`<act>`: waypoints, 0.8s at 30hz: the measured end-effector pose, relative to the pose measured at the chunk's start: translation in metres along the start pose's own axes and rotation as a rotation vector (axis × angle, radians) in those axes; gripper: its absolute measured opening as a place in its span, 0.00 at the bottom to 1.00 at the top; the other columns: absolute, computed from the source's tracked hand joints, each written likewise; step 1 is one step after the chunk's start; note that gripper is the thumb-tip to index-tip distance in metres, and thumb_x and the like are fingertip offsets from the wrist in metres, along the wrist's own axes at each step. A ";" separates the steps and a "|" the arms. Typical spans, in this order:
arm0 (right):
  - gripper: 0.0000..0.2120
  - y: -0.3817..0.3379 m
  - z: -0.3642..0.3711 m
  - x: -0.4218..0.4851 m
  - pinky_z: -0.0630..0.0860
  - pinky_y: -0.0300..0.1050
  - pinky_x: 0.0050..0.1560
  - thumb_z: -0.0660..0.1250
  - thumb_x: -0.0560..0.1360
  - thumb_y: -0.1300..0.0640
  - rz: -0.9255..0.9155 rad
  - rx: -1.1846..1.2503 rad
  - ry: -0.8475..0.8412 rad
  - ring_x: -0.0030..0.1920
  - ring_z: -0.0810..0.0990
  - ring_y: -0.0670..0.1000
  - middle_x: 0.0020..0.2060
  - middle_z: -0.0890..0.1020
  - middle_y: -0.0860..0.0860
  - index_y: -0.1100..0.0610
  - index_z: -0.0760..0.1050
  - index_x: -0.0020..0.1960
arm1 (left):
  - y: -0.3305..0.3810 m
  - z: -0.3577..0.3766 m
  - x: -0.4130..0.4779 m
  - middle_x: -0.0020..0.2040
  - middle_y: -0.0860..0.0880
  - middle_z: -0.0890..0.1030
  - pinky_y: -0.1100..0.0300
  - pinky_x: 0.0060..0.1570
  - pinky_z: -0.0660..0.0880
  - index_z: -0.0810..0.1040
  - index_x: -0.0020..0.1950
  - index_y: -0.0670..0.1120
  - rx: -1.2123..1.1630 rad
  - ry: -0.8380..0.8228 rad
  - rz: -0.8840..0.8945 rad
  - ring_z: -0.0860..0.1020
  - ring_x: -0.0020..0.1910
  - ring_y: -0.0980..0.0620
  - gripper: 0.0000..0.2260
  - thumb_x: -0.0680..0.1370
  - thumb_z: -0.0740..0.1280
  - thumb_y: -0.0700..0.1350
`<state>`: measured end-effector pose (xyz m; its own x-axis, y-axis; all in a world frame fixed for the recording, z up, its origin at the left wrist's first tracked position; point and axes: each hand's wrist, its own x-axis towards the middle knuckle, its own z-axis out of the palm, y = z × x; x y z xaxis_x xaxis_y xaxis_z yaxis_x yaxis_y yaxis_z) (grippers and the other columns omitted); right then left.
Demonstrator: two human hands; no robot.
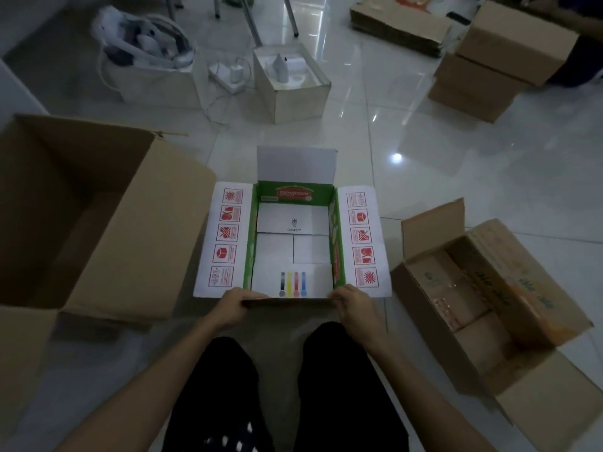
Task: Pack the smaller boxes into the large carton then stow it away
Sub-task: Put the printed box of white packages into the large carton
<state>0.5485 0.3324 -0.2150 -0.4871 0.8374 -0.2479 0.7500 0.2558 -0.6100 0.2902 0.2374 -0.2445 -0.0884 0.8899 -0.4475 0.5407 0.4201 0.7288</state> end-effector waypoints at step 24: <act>0.18 0.013 -0.057 -0.100 0.76 0.50 0.62 0.68 0.73 0.52 0.017 0.005 0.140 0.62 0.75 0.50 0.62 0.77 0.50 0.53 0.74 0.62 | 0.077 -0.002 -0.031 0.67 0.48 0.74 0.54 0.62 0.70 0.72 0.67 0.52 0.449 -0.017 0.018 0.72 0.64 0.49 0.22 0.76 0.58 0.33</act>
<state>0.6322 0.2795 -0.1552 -0.4073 0.9007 -0.1511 0.7551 0.2390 -0.6105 0.3329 0.2423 -0.1739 -0.0637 0.8918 -0.4479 0.8519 0.2824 0.4411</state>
